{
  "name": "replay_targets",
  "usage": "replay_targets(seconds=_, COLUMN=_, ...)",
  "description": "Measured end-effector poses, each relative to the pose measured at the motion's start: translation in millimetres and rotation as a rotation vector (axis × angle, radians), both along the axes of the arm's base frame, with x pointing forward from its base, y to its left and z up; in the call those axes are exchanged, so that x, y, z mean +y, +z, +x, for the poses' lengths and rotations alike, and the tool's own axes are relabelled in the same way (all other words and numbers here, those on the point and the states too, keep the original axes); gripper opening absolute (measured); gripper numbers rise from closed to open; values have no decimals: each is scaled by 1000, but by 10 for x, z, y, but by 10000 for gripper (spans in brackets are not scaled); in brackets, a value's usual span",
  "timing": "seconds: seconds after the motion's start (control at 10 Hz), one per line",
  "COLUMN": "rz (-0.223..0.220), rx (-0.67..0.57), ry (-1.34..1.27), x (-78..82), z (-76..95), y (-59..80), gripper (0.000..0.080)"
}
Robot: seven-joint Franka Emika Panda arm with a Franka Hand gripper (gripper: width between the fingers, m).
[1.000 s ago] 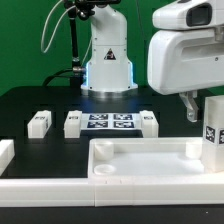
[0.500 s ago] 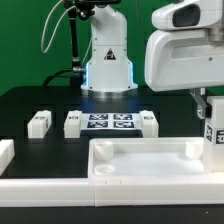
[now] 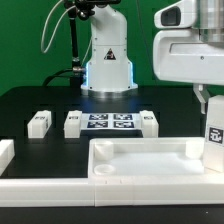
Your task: Assemble desk
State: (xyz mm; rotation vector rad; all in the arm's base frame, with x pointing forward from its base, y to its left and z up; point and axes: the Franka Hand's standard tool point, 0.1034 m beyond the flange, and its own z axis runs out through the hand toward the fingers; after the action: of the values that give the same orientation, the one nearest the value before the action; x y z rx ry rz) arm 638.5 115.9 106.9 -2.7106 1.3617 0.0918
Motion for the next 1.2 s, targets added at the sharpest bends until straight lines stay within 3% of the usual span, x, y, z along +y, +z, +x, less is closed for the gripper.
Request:
replay_targets(seconds=0.1, rz=29, rx=7, ry=-184, x=-22, z=16, y=-15, gripper=290)
replay_targets(seconds=0.4, rz=30, rx=22, ry=-286, x=7, z=9, y=-17, gripper=290)
replay_targets(seconds=0.5, rz=25, rx=4, ry=-155, x=1, z=6, y=-21, gripper=369)
replay_targets(seconds=0.6, rz=25, rx=-17, ry=12, x=-4, z=-1, y=-28, gripper=506)
replay_targets(seconds=0.7, rz=24, rx=-39, ry=173, x=-2, z=5, y=-20, gripper=506)
replay_targets(seconds=0.8, rz=25, rx=-62, ry=360, x=28, z=-1, y=-17, gripper=623)
replay_targets(seconds=1.2, rz=23, rx=-101, ry=660, x=29, z=-4, y=-23, gripper=649)
